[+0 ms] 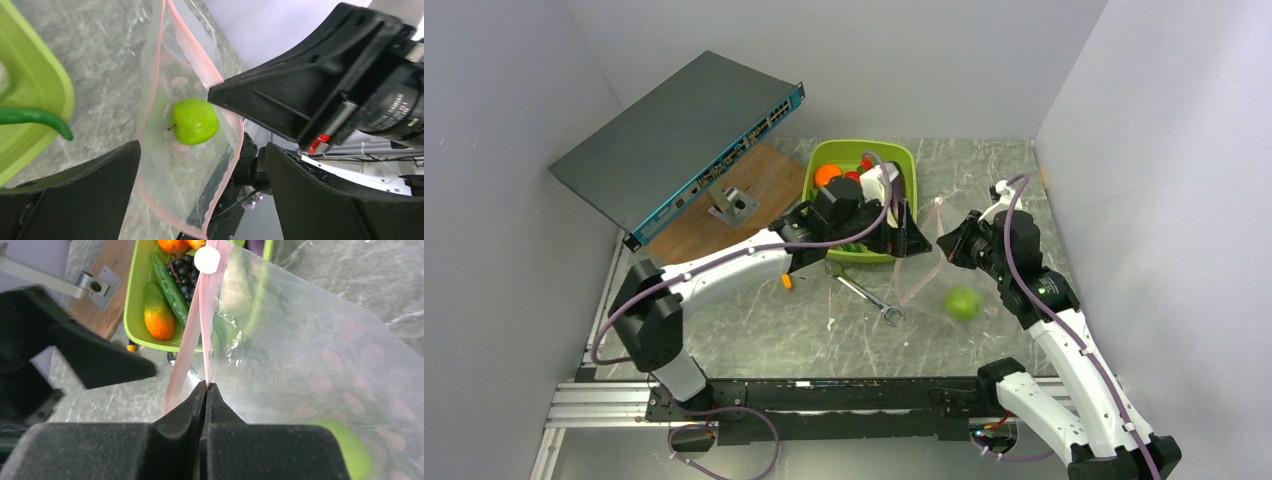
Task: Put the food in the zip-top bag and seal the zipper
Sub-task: Place the fake fruit in the zipper food storage bag, then pick up the fake vegetable from the bin.
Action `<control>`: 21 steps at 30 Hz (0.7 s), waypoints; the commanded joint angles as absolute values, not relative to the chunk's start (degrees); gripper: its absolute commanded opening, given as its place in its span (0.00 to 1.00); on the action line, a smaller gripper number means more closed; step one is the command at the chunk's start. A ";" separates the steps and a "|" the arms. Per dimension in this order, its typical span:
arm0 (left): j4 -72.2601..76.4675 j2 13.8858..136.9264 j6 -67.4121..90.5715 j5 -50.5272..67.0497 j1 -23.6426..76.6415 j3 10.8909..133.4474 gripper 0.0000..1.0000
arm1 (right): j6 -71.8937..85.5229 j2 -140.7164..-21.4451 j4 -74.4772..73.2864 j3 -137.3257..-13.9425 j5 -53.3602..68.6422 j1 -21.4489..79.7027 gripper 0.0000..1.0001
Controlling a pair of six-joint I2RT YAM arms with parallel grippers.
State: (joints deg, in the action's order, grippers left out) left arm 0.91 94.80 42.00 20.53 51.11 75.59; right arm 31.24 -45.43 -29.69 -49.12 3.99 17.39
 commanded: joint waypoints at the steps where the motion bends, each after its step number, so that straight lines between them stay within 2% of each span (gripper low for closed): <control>1: -7.89 88.28 35.10 11.23 51.07 77.12 0.99 | 29.16 -44.83 -31.09 -51.40 -3.16 17.27 0.00; 8: -20.58 84.74 39.53 -12.48 51.12 74.77 1.00 | 25.84 -44.38 -34.38 -51.83 -16.07 17.31 0.00; 13: -27.59 89.29 47.32 -22.77 51.02 78.21 1.00 | 25.45 -44.22 -32.93 -50.97 -15.05 17.40 0.00; 17: -28.88 96.37 51.64 -21.97 49.12 84.07 0.96 | 25.17 -44.24 -32.41 -50.80 -15.01 17.41 0.00; 21: -24.95 103.24 59.27 -11.19 44.45 86.99 0.83 | 24.87 -44.07 -32.37 -51.12 -14.51 17.35 0.00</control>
